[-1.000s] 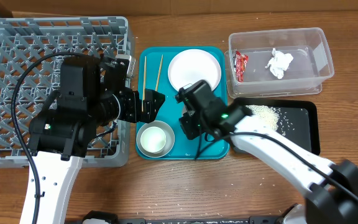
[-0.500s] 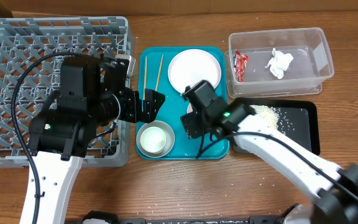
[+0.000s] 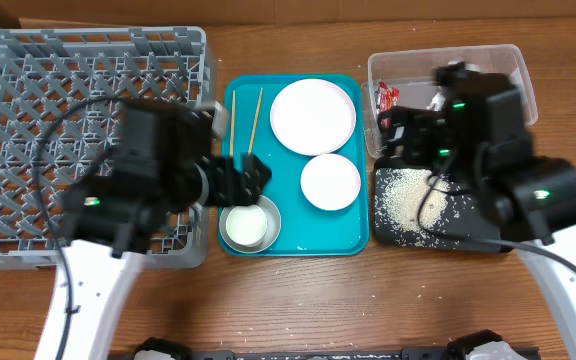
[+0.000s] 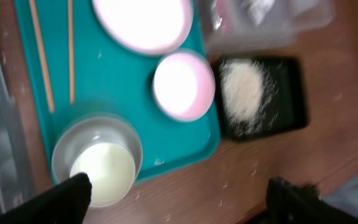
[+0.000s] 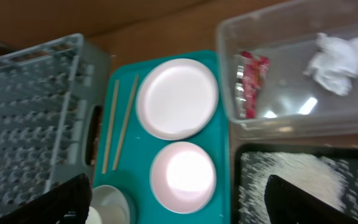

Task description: Sort waste into correct bins and load items into the dishwasher

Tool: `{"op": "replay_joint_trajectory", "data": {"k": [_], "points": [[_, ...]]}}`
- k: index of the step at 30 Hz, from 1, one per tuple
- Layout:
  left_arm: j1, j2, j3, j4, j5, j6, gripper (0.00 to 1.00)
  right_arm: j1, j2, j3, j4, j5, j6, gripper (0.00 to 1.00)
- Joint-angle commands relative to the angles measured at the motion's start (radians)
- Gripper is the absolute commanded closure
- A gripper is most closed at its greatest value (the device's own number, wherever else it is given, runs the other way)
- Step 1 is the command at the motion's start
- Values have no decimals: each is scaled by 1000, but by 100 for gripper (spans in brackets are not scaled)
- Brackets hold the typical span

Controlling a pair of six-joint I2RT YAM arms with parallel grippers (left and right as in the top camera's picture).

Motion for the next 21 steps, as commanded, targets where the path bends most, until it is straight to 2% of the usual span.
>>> {"op": "replay_joint_trajectory", "data": {"k": [1, 6, 8, 10, 15, 19, 21], "points": [[-177, 51, -43, -90, -338, -217, 12, -117, -9, 14, -47, -105, 19, 6], [-349, 125, -151, -27, -479, -379, 30, -165, 1, 13, -93, -135, 15, 3], [-381, 170, -185, 13, -556, -433, 33, -165, 1, 13, -97, -135, 15, 3], [-384, 214, -204, 60, -582, -437, 36, -164, 1, 13, -100, -135, 15, 3], [-379, 344, -221, 99, -510, -436, 54, -164, 1, 13, -101, -135, 15, 3], [-379, 426, -221, 106, -509, -436, 56, -164, 1, 13, -108, -135, 15, 3], [-379, 449, -221, 106, -509, -436, 64, -164, 1, 13, -109, -135, 15, 2]]}}
